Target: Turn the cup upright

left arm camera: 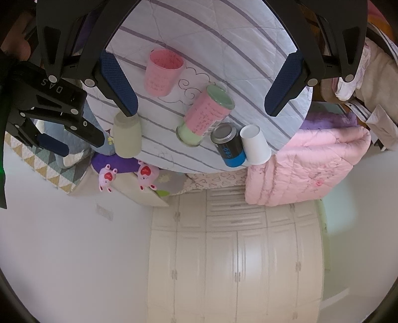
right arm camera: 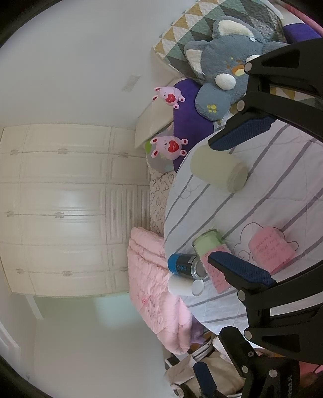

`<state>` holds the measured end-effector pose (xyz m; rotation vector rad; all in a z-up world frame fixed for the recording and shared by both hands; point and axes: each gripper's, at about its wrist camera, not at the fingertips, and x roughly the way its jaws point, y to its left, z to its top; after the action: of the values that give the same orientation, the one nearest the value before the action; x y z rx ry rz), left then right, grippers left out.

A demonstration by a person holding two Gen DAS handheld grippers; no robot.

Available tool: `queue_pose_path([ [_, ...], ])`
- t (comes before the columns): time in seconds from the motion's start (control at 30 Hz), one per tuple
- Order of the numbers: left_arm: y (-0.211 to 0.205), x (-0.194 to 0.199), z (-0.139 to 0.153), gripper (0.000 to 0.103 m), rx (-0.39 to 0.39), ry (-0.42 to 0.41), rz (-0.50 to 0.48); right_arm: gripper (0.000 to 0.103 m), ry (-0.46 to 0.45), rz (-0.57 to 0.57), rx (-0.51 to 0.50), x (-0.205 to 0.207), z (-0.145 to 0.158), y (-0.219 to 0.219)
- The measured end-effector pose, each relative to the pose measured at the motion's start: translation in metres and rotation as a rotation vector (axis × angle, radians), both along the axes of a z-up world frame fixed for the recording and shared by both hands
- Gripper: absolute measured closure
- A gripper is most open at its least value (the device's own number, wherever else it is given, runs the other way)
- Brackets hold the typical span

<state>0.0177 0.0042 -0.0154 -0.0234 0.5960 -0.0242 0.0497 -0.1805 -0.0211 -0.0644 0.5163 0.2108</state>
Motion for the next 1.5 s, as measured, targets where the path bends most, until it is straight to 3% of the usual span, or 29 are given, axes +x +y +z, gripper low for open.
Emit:
queue_pose_path([
  [0.47, -0.003, 0.015, -0.011, 0.000, -0.008, 0.049, -0.024, 0.018, 0.020, -0.042, -0.002, 0.006, -0.003, -0.014],
  [1.07, -0.015, 0.040, -0.028, 0.000, 0.042, 0.162, -0.034, 0.018, 0.087, -0.095, 0.037, 0.029, -0.022, -0.045],
  [1.5, -0.007, 0.045, -0.032, 0.000, 0.055, 0.184, -0.001, 0.018, 0.175, 0.001, 0.016, 0.038, -0.043, -0.031],
])
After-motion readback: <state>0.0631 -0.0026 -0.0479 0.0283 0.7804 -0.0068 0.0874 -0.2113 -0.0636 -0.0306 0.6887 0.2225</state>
